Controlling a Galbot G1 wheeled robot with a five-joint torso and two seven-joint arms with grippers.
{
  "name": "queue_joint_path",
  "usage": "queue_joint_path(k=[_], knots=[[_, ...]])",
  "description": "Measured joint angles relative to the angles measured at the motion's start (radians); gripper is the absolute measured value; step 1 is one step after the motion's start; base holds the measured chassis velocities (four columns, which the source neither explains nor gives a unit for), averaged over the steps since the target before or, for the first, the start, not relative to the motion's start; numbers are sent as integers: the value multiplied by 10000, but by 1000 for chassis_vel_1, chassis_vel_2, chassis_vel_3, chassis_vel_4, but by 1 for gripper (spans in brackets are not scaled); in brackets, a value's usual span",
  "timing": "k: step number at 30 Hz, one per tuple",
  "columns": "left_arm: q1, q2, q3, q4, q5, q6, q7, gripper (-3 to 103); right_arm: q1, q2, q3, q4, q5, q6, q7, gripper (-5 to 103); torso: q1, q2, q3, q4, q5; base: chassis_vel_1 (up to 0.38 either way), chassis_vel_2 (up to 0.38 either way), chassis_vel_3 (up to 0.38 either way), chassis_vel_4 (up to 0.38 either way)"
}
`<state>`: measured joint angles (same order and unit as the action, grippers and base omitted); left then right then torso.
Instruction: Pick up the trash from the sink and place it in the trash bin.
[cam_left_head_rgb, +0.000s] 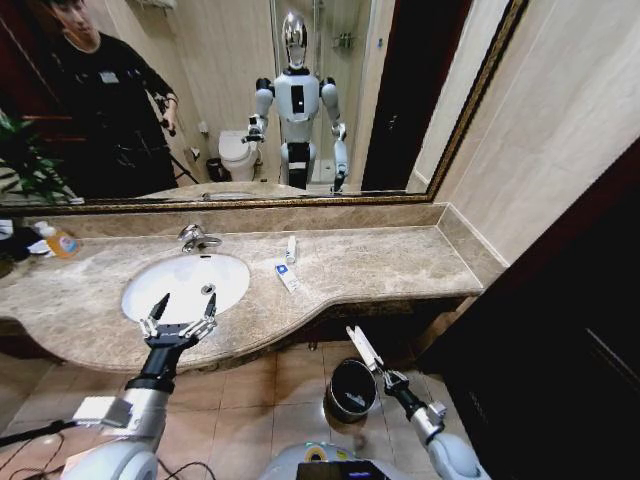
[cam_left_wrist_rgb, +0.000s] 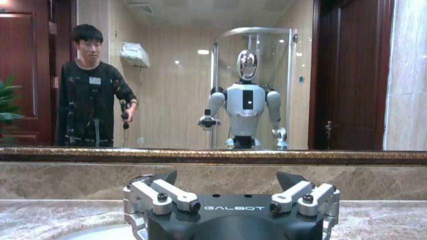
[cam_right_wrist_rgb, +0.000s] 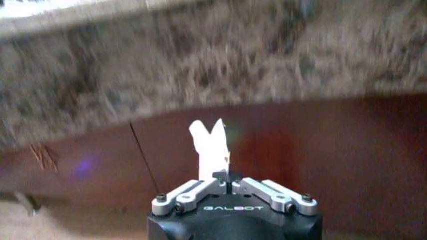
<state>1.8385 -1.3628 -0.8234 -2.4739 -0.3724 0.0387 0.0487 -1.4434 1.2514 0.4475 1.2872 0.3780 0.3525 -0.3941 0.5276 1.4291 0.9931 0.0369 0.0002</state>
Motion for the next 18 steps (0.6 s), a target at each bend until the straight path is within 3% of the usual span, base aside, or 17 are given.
queue_joint_path(k=[8,18], knots=[[0,-1,1,0,0,0,0,100,724,569,-95,-2409,-1001,691,27,0,0,0,0,0,-3,0,0,0,0],[0,-1,0,0,0,0,0,100,1137,859,-81,-3822,-1769,959,160,0,0,0,0,-1,-2,0,0,0,0]])
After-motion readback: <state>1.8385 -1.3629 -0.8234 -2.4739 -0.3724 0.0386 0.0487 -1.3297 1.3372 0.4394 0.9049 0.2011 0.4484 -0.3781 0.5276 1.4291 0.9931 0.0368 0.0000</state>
